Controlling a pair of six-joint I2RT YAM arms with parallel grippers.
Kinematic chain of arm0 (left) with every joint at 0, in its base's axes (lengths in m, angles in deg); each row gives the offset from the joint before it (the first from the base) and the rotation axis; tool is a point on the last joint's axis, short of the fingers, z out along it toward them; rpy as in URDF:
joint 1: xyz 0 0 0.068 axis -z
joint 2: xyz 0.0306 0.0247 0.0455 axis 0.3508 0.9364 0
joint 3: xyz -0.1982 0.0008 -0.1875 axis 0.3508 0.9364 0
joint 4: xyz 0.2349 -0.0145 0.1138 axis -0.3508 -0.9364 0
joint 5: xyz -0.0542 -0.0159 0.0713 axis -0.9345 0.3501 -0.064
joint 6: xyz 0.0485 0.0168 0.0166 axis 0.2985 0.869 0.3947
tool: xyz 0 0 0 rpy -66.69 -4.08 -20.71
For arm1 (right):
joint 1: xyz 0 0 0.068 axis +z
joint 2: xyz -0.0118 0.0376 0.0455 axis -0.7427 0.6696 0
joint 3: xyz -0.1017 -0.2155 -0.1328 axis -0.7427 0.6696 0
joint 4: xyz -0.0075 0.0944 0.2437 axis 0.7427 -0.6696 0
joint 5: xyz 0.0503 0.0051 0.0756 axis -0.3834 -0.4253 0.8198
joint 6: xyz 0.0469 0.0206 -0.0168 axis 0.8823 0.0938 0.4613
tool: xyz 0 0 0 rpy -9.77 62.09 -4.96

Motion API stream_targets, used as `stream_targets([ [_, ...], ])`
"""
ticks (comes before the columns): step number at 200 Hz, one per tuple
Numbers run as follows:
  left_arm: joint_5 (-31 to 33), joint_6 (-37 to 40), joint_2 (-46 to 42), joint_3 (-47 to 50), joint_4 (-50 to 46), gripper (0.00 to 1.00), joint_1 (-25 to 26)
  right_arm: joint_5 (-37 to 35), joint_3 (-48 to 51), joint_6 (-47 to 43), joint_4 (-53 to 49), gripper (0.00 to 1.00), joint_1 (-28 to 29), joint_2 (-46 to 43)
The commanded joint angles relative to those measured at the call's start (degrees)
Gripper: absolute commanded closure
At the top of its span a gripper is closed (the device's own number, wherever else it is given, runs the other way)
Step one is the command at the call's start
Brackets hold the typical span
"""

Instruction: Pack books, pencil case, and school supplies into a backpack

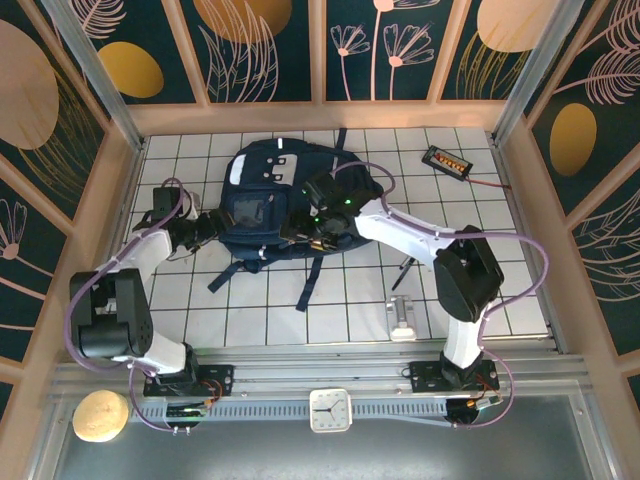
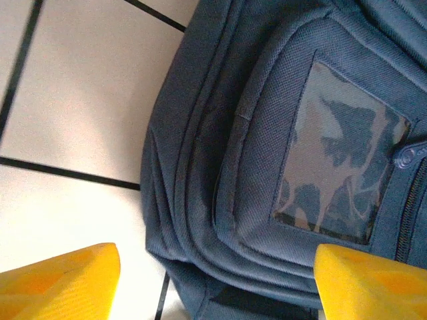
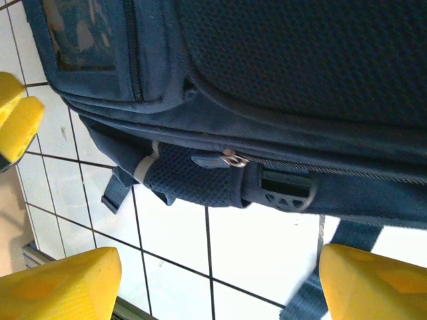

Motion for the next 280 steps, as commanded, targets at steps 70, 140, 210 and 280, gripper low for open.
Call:
stream_targets([
  [70, -8.44, -3.14, 9.44, 2.15, 12.12, 0.35, -0.36, -7.20, -10.95, 1.08, -7.05, 0.30, 1.93, 11.00],
  [140, -16.97, -12.36, 3.61, 7.36, 19.17, 0.98, 0.24, -9.35, -9.63, 2.18, -6.22, 0.36, 2.73, 10.88],
  [210, -19.24, -28.78, -9.82, 10.22, 25.22, 1.00, 4.22, -9.80, 3.37, 7.06, 0.62, 0.36, 0.66, -1.62],
  [280, -19.23, -33.22, -11.02, 7.75, 24.27, 1.00, 8.22, -11.22, 8.77, 8.17, 10.64, 0.49, -0.40, -4.19],
])
